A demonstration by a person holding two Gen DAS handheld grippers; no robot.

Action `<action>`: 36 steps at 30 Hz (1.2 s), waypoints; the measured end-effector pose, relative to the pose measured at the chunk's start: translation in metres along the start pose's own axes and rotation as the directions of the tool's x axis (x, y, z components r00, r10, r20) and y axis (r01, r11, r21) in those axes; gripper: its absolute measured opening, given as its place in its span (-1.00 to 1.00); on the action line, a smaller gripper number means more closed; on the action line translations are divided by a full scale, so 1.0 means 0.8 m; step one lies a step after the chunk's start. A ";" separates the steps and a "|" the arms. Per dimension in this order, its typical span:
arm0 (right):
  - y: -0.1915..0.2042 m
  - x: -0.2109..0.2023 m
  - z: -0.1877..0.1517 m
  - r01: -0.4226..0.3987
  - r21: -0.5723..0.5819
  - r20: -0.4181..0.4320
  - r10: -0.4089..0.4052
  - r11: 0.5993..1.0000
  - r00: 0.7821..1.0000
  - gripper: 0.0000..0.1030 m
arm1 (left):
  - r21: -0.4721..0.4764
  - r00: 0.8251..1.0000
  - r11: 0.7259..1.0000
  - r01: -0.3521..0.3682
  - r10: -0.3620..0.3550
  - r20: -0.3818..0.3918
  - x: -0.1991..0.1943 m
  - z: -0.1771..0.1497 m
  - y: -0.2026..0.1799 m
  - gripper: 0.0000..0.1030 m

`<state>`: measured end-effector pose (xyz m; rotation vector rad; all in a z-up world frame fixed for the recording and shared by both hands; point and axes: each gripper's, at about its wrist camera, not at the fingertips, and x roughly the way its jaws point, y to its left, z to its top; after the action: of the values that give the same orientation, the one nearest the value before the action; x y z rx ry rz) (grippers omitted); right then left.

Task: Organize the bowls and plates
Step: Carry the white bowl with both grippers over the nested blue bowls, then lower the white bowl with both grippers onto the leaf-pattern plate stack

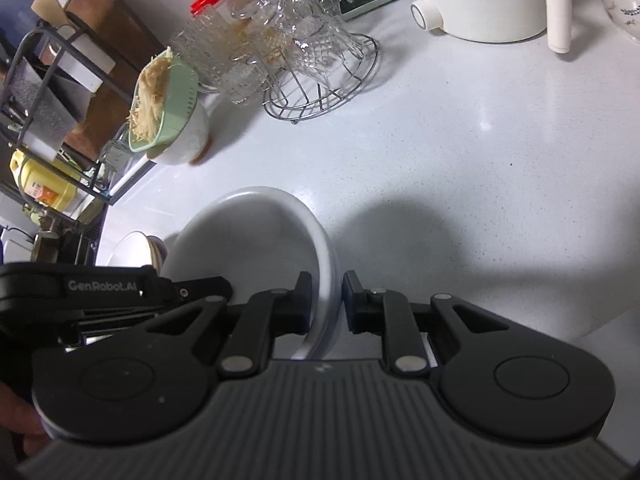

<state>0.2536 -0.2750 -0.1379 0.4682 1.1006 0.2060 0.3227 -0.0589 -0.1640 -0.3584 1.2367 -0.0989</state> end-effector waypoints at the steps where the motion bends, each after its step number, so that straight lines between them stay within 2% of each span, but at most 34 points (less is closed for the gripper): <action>1: 0.003 -0.003 0.000 0.001 0.000 0.002 -0.001 1.000 1.000 -0.62 | 0.000 1.000 1.000 0.007 -0.007 -0.003 -0.003 -0.001 0.002 -0.69; 5: 0.011 -0.015 -0.001 0.003 -0.006 0.011 -0.003 1.000 1.000 -0.62 | -0.043 0.998 0.998 0.045 -0.047 -0.039 -0.015 -0.005 0.013 -0.69; 9: 0.023 -0.032 -0.007 -0.008 0.007 0.021 0.008 1.000 1.000 -0.62 | -0.007 0.998 0.999 0.049 -0.049 -0.039 -0.038 -0.010 0.014 -0.69; 20: 0.064 -0.063 -0.012 -0.020 -0.004 0.051 0.021 1.000 0.999 -0.62 | 0.003 0.994 0.995 0.099 -0.098 -0.037 -0.093 -0.004 0.044 -0.69; 23: 0.079 -0.061 -0.011 -0.024 -0.014 0.058 0.024 1.000 0.998 -0.62 | 0.029 0.995 0.995 0.091 -0.090 -0.035 -0.102 0.002 0.054 -0.69; 36: 0.151 -0.037 0.002 -0.054 -0.051 0.058 0.057 0.997 0.997 -0.62 | -0.049 0.994 0.992 0.112 -0.112 -0.003 -0.133 0.027 0.125 -0.69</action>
<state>0.2503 -0.1802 -0.0580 0.4584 1.0232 0.2657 0.2959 0.0680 -0.0938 -0.4706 1.2263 -0.1664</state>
